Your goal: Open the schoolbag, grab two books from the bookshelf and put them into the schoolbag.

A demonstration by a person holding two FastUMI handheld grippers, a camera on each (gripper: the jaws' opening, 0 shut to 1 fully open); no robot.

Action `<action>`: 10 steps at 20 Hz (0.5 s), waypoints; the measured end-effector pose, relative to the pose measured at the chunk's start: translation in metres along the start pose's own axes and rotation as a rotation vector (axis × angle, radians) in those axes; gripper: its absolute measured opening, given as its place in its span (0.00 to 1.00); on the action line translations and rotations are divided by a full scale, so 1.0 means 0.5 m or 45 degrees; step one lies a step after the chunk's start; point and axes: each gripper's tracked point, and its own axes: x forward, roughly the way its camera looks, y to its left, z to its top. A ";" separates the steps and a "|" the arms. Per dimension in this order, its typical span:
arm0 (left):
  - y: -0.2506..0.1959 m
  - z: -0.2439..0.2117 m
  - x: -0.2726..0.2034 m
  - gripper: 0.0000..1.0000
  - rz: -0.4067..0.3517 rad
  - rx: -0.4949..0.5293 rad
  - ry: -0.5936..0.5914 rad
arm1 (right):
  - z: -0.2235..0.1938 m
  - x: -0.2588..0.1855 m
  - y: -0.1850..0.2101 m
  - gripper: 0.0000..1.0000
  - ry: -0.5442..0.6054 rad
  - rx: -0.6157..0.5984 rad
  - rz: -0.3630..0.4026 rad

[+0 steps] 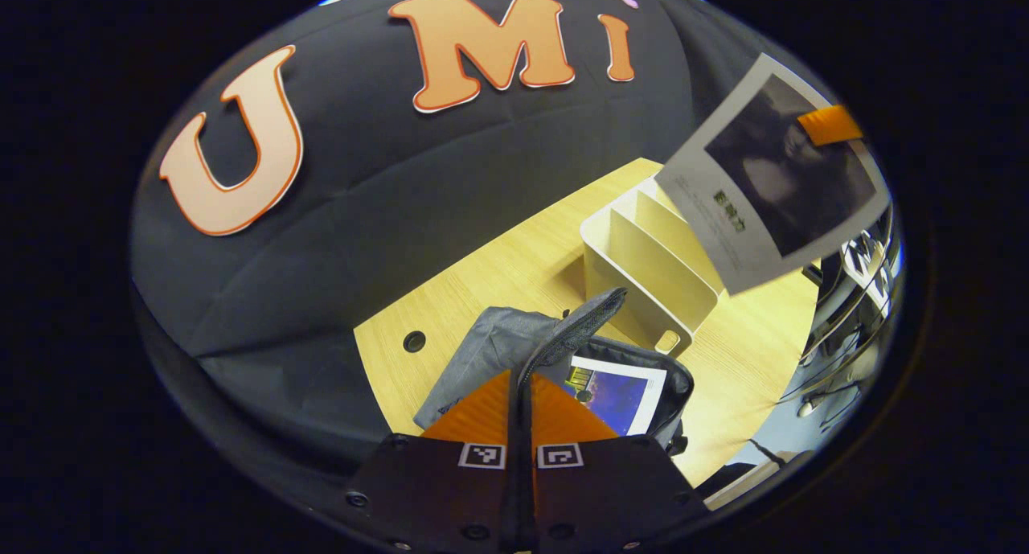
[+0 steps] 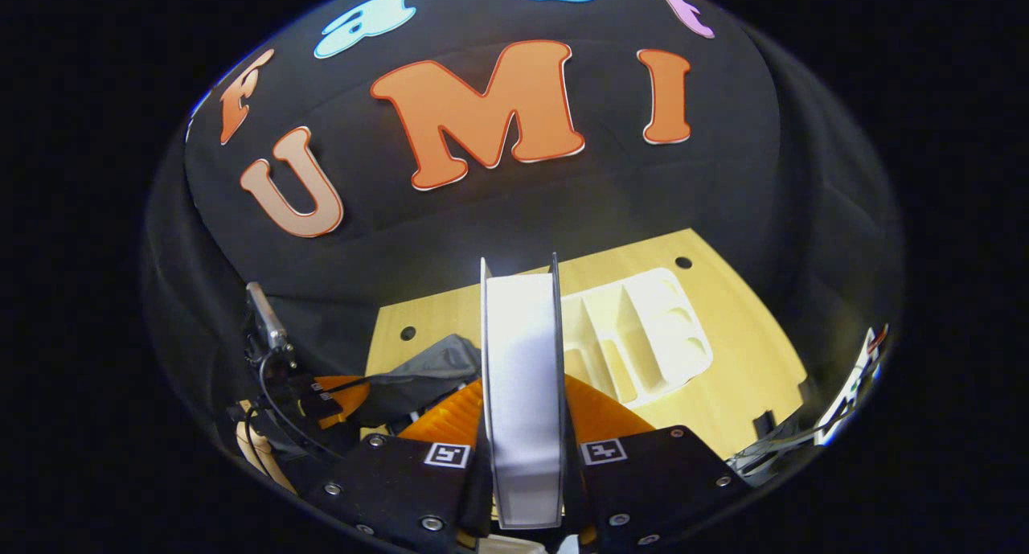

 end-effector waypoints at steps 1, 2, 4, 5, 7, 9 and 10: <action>-0.001 0.004 -0.001 0.00 -0.009 0.019 -0.002 | -0.027 0.000 0.005 0.35 0.008 0.052 0.023; 0.001 0.008 -0.002 0.00 -0.012 0.032 -0.005 | -0.055 0.005 0.013 0.36 0.016 0.116 0.045; 0.000 0.014 -0.003 0.00 -0.018 0.059 -0.010 | -0.114 0.024 0.029 0.35 0.050 0.243 0.118; 0.000 0.016 -0.005 0.00 -0.023 0.072 -0.013 | -0.139 0.036 0.042 0.35 0.055 0.308 0.147; -0.003 0.018 -0.006 0.00 -0.032 0.096 -0.010 | -0.176 0.061 0.057 0.35 0.064 0.406 0.197; -0.002 0.017 -0.009 0.00 -0.038 0.106 -0.006 | -0.208 0.088 0.068 0.35 0.055 0.535 0.251; -0.003 0.017 -0.010 0.00 -0.040 0.109 -0.003 | -0.223 0.104 0.073 0.35 0.051 0.601 0.286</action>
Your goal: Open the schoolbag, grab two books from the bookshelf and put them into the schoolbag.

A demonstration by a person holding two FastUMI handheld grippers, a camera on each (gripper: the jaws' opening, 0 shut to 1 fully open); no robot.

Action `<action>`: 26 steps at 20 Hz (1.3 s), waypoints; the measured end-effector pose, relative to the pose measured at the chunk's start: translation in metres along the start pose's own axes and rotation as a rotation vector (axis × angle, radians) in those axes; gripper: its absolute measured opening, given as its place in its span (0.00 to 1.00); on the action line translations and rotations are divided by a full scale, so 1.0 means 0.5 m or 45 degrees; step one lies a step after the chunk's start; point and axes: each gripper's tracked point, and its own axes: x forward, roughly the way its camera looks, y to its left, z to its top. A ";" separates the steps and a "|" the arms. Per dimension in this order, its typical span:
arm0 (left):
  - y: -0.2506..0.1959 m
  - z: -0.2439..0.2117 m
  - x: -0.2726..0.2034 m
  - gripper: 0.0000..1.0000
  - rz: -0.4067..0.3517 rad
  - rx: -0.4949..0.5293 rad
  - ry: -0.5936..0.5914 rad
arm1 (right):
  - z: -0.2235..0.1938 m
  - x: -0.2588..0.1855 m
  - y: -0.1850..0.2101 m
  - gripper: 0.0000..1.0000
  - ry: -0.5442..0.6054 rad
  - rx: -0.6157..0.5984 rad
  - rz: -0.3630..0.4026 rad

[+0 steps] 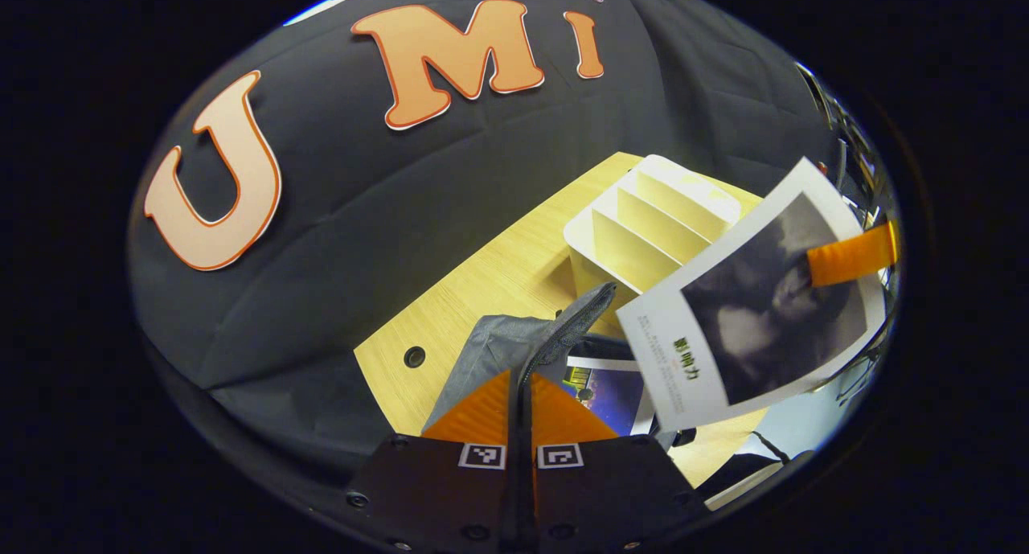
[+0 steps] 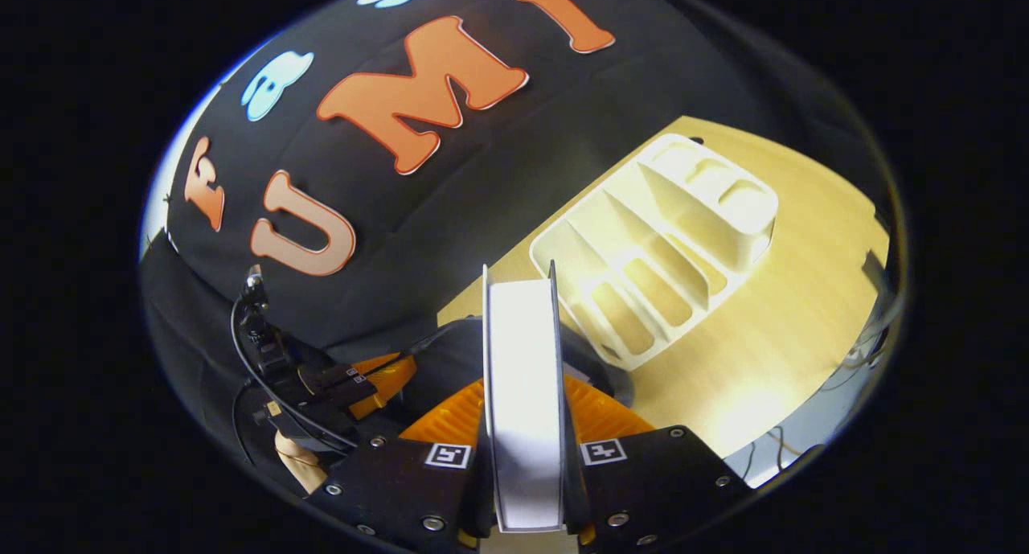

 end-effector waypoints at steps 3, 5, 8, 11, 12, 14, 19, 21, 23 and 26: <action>0.001 0.003 -0.005 0.00 0.003 0.011 -0.003 | -0.058 0.052 -0.038 0.35 0.029 0.185 0.053; -0.001 0.013 -0.013 0.00 0.004 0.029 -0.006 | -0.089 0.087 -0.052 0.35 0.058 0.288 0.073; -0.018 0.024 -0.023 0.00 -0.010 0.041 -0.014 | -0.125 0.150 -0.052 0.35 0.069 0.414 0.090; -0.039 0.029 -0.036 0.00 -0.034 0.057 -0.018 | -0.149 0.204 -0.051 0.35 0.052 0.523 0.119; -0.045 0.033 -0.036 0.00 -0.038 0.068 -0.022 | -0.155 0.225 -0.049 0.35 0.042 0.557 0.125; -0.055 0.038 -0.046 0.00 -0.035 0.102 -0.023 | -0.172 0.262 -0.046 0.35 0.042 0.631 0.130; -0.075 0.043 -0.042 0.00 -0.014 0.183 -0.016 | -0.173 0.331 -0.043 0.35 -0.035 0.717 0.130; -0.075 0.046 -0.044 0.00 -0.001 0.190 -0.013 | -0.166 0.351 -0.048 0.36 -0.069 0.739 0.096; -0.080 0.047 -0.043 0.00 -0.012 0.164 -0.013 | -0.166 0.370 -0.045 0.36 -0.062 0.756 0.074; -0.078 0.045 -0.041 0.01 -0.004 0.143 -0.010 | -0.188 0.396 -0.055 0.40 -0.004 0.776 -0.015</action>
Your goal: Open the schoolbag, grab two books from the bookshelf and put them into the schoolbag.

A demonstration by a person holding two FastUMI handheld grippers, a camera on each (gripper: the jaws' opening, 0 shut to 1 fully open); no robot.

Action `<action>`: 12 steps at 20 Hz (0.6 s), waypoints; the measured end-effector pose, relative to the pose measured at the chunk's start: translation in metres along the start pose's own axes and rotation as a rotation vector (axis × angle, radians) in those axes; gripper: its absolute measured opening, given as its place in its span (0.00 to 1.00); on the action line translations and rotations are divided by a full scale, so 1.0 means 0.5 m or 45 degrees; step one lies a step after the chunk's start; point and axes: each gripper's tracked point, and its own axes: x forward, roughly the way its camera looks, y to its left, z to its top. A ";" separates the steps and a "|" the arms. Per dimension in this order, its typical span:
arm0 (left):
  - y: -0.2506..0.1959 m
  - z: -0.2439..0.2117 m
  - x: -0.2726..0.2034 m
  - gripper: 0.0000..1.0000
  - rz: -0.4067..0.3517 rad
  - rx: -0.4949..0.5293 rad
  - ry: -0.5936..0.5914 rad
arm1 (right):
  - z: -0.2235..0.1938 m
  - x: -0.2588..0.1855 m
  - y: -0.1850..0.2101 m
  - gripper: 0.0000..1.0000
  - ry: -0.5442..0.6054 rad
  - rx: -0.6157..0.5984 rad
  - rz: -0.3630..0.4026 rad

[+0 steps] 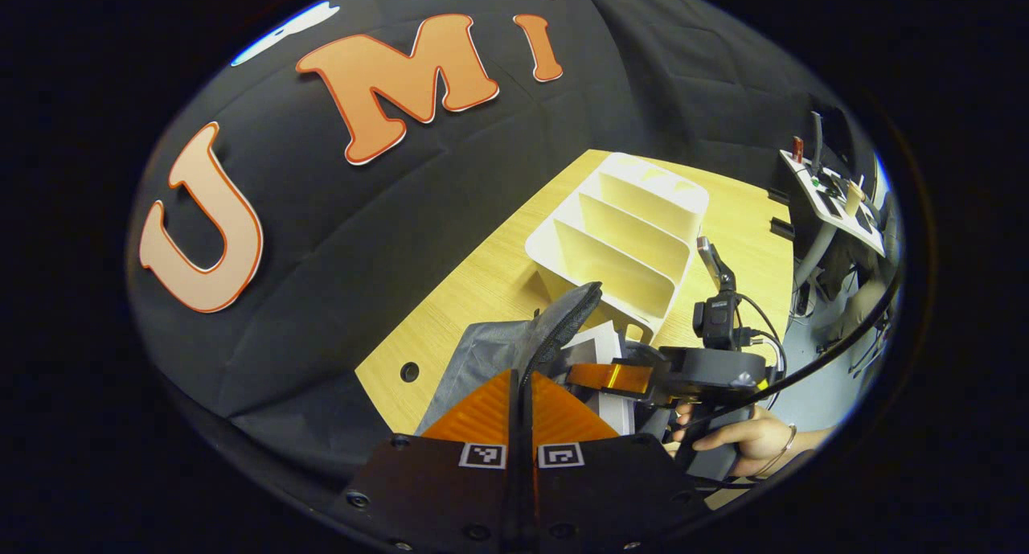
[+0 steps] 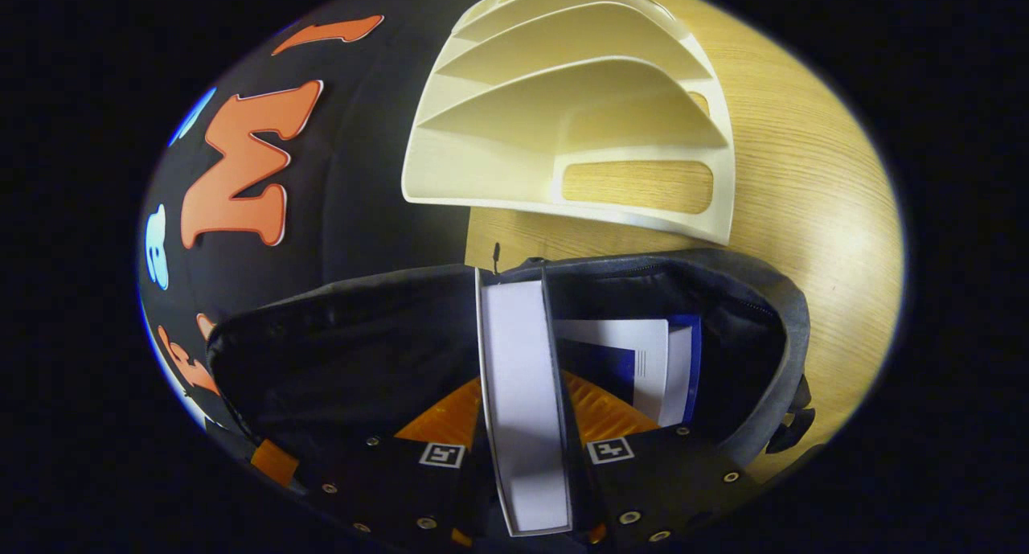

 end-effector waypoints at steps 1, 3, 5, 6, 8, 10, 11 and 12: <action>0.002 -0.007 0.002 0.00 0.003 -0.007 0.005 | -0.006 0.006 -0.022 0.48 0.024 -0.006 -0.072; 0.001 -0.023 0.003 0.00 -0.015 -0.059 0.023 | -0.020 0.006 -0.051 0.68 0.102 -0.004 -0.152; 0.003 -0.033 0.001 0.00 -0.037 -0.130 0.020 | -0.023 -0.010 -0.069 0.74 0.153 -0.026 -0.197; 0.012 -0.043 0.001 0.00 -0.033 -0.157 0.017 | -0.030 -0.024 -0.055 0.78 0.166 -0.045 -0.213; 0.013 -0.059 0.002 0.01 -0.026 -0.193 0.022 | -0.013 -0.049 -0.077 0.93 0.185 -0.101 -0.257; 0.004 -0.072 -0.005 0.00 -0.023 -0.207 0.030 | 0.015 -0.078 -0.088 0.99 0.162 -0.204 -0.309; -0.001 -0.081 -0.006 0.00 -0.025 -0.220 0.030 | 0.030 -0.090 -0.090 0.99 0.154 -0.255 -0.315; -0.013 -0.088 -0.006 0.01 -0.037 -0.240 0.028 | 0.043 -0.104 -0.096 0.99 0.167 -0.301 -0.327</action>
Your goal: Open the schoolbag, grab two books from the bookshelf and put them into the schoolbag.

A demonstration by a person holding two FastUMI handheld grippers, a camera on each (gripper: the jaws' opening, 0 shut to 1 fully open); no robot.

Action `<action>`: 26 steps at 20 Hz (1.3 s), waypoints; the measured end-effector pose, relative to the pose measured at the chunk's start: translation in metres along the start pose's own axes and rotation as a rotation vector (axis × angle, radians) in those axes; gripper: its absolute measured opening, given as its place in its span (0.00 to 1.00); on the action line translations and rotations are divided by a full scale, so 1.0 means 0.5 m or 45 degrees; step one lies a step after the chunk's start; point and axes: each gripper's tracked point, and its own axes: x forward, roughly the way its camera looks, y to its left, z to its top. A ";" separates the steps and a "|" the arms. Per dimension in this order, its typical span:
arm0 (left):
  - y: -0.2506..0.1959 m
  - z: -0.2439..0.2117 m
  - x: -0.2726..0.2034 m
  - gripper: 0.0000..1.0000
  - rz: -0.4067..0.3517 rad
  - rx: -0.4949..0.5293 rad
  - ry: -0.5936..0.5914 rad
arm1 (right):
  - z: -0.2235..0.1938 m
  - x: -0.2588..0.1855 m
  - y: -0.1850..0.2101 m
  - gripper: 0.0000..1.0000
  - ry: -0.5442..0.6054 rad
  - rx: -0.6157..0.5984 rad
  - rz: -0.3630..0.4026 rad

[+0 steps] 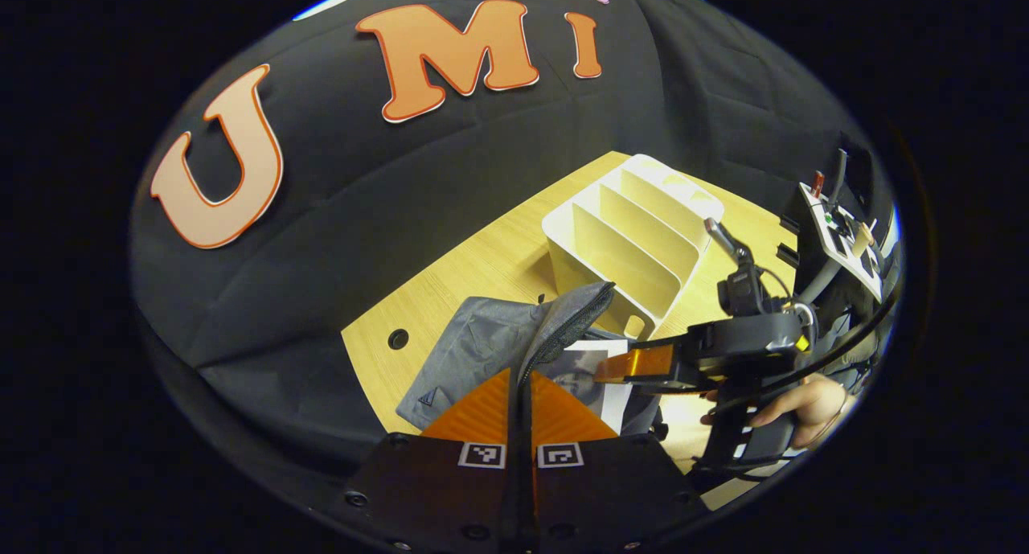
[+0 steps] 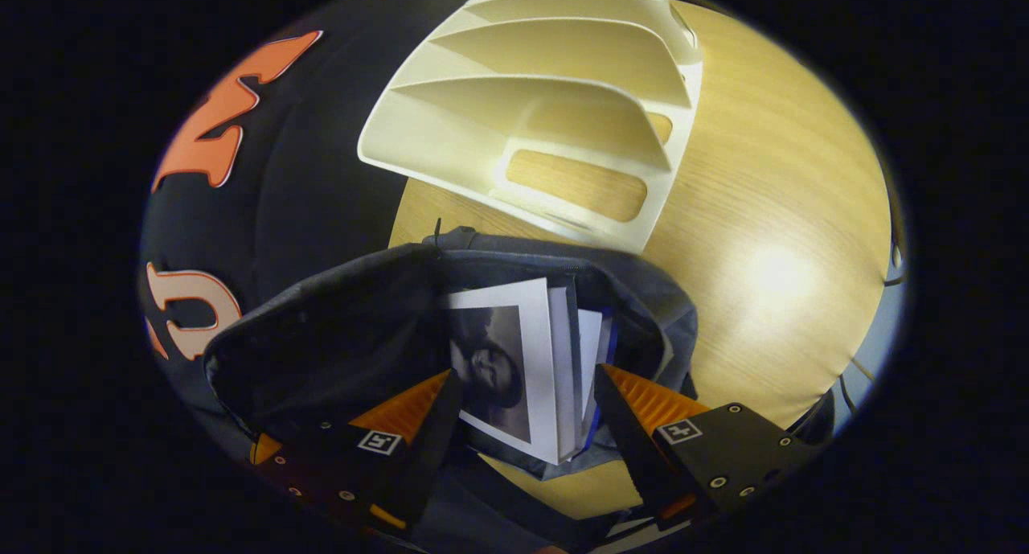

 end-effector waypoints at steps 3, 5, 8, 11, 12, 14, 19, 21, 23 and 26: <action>-0.036 -0.027 0.002 0.00 -0.062 -0.095 -0.015 | 0.016 -0.060 -0.037 0.99 0.016 -0.144 -0.064; -0.047 -0.043 0.006 0.01 -0.063 -0.127 -0.019 | 0.037 -0.098 -0.058 0.99 -0.013 -0.235 -0.100; -0.060 -0.068 0.001 0.07 -0.034 -0.156 -0.028 | 0.061 -0.143 -0.072 0.98 -0.025 -0.346 -0.115; -0.103 -0.086 0.001 0.12 -0.065 -0.253 -0.004 | 0.098 -0.166 -0.087 0.99 -0.015 -0.441 -0.120; -0.115 -0.087 0.002 0.29 -0.064 -0.284 -0.002 | 0.112 -0.174 -0.093 0.99 -0.003 -0.476 -0.122; -0.132 -0.091 0.010 0.59 -0.037 -0.349 0.010 | 0.145 -0.188 -0.112 0.99 0.026 -0.550 -0.138; -0.167 -0.066 0.012 1.00 0.131 -0.522 -0.029 | 0.268 -0.213 -0.156 0.99 0.015 -0.760 -0.164; -0.166 -0.034 0.005 1.00 0.236 -0.551 -0.113 | 0.331 -0.238 -0.149 0.99 -0.056 -0.860 -0.145; -0.165 0.026 -0.015 0.99 0.327 -0.555 -0.259 | 0.389 -0.273 -0.117 0.99 -0.156 -0.962 -0.102; -0.160 0.122 -0.065 0.99 0.449 -0.539 -0.469 | 0.462 -0.341 -0.050 0.98 -0.358 -1.119 -0.018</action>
